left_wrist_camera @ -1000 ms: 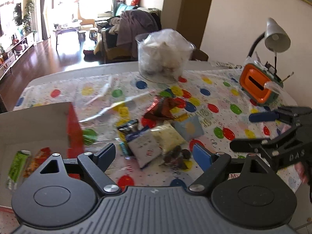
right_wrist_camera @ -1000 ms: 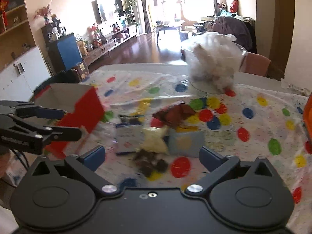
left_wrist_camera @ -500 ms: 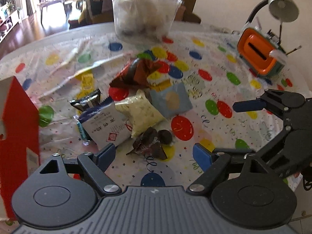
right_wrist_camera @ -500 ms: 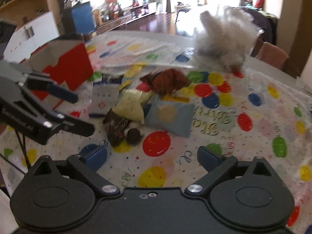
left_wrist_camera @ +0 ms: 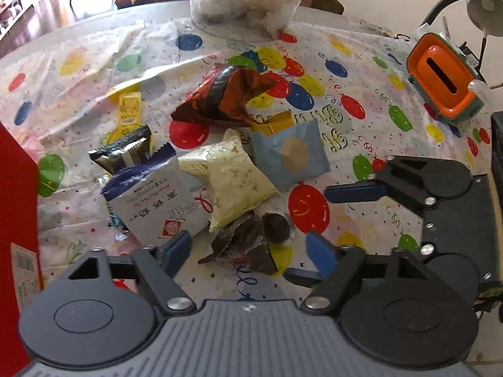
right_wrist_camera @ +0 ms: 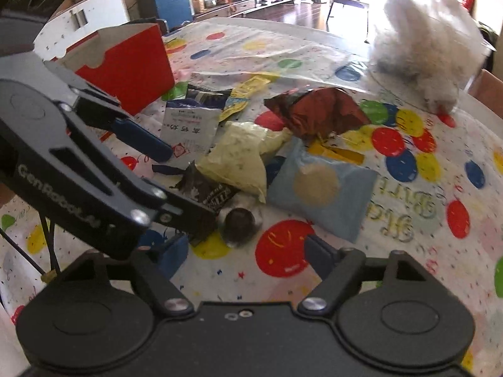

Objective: Organize snacks
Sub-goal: 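Reach the left tool to the brown M&M's pouch while the right tool reaches a dark chocolate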

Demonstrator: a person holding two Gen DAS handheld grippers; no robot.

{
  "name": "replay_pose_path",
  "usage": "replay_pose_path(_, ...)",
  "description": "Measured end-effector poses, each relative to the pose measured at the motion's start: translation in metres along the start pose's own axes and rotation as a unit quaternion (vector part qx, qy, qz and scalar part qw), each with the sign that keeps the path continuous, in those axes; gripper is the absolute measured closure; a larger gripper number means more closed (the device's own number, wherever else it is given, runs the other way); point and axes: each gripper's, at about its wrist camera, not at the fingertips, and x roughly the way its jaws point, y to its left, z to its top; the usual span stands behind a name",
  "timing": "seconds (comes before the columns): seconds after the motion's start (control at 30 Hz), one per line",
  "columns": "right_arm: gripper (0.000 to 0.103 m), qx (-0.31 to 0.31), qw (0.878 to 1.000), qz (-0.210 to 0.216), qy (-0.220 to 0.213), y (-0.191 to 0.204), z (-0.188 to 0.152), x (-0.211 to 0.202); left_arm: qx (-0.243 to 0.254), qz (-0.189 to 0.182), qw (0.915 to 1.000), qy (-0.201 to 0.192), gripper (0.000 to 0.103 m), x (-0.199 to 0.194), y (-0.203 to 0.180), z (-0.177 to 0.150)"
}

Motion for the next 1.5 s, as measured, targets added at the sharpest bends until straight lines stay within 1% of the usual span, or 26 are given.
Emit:
replay_pose_path(0.03,0.028,-0.003,1.000,0.002,0.001,0.000,0.001,0.003,0.001,-0.001,1.0000,0.004,0.033,0.002,0.000,0.001)
replay_pose_path(0.1,0.031,-0.002,1.000,0.007,0.003,-0.001,0.003,0.008,0.002,-0.003,1.0000,0.009,0.033,0.006,0.000,0.002)
replay_pose_path(0.13,0.034,-0.003,1.000,0.011,0.003,-0.001,0.004,0.009,0.000,-0.007,0.9999,0.012,0.036,0.008,0.001,0.003)
replay_pose_path(0.17,0.035,-0.004,1.000,0.013,0.003,-0.001,0.005,0.010,-0.004,-0.011,0.9998,0.018,0.043,0.010,0.002,0.004)
replay_pose_path(0.23,0.041,-0.007,1.000,0.017,0.003,-0.001,0.007,0.014,-0.014,-0.012,0.9994,0.030,0.045,0.016,0.006,0.005)
replay_pose_path(0.3,0.043,-0.006,1.000,0.026,0.002,-0.002,0.008,0.016,-0.021,-0.008,0.9991,0.035,0.046,0.019,0.009,0.005)
replay_pose_path(0.4,0.044,-0.012,0.999,0.034,-0.001,-0.002,0.008,0.017,-0.040,-0.013,0.9983,0.041,0.048,0.022,0.017,0.006)
replay_pose_path(0.43,0.044,-0.014,0.999,0.036,-0.002,-0.002,0.008,0.017,-0.046,-0.016,0.9979,0.042,0.050,0.023,0.020,0.006)
replay_pose_path(0.53,0.045,-0.015,0.999,0.042,-0.005,-0.003,0.008,0.017,-0.056,-0.017,0.9973,0.044,0.062,0.022,0.027,0.007)
replay_pose_path(0.57,0.045,-0.015,0.999,0.046,-0.006,-0.004,0.008,0.017,-0.057,-0.020,0.9972,0.044,0.065,0.021,0.029,0.007)
replay_pose_path(0.73,0.047,-0.021,0.998,0.053,-0.006,-0.001,0.010,0.018,-0.068,-0.026,0.9967,0.035,0.072,0.011,0.037,0.001)
replay_pose_path(0.87,0.048,-0.044,0.998,0.044,-0.005,0.007,0.011,0.020,-0.066,-0.029,0.9971,0.025,0.079,0.001,0.039,-0.005)
replay_pose_path(0.97,0.052,-0.048,0.998,0.039,-0.007,0.009,0.012,0.021,-0.072,-0.027,0.9968,0.021,0.080,-0.003,0.043,-0.012)
replay_pose_path(1.03,0.062,-0.046,0.998,0.029,-0.008,0.010,0.013,0.022,-0.076,-0.027,0.9966,0.019,0.080,-0.006,0.047,-0.017)
replay_pose_path(1.17,0.075,-0.037,0.999,0.013,-0.008,0.011,0.016,0.023,-0.081,-0.024,0.9964,0.014,0.081,-0.011,0.050,-0.023)
replay_pose_path(1.27,0.076,-0.026,1.000,0.007,-0.005,0.014,0.014,0.022,-0.087,-0.023,0.9959,0.013,0.082,-0.014,0.052,-0.027)
replay_pose_path(1.4,0.080,-0.012,1.000,0.001,-0.012,0.020,0.009,0.014,-0.082,-0.025,0.9963,0.009,0.083,-0.021,0.052,-0.032)
replay_pose_path(1.43,0.081,-0.007,1.000,-0.002,-0.014,0.022,0.008,0.011,-0.082,-0.027,0.9963,0.007,0.085,-0.023,0.052,-0.033)
replay_pose_path(1.5,0.084,0.003,1.000,-0.006,-0.017,0.025,0.006,0.004,-0.081,-0.032,0.9962,0.003,0.092,-0.028,0.053,-0.035)
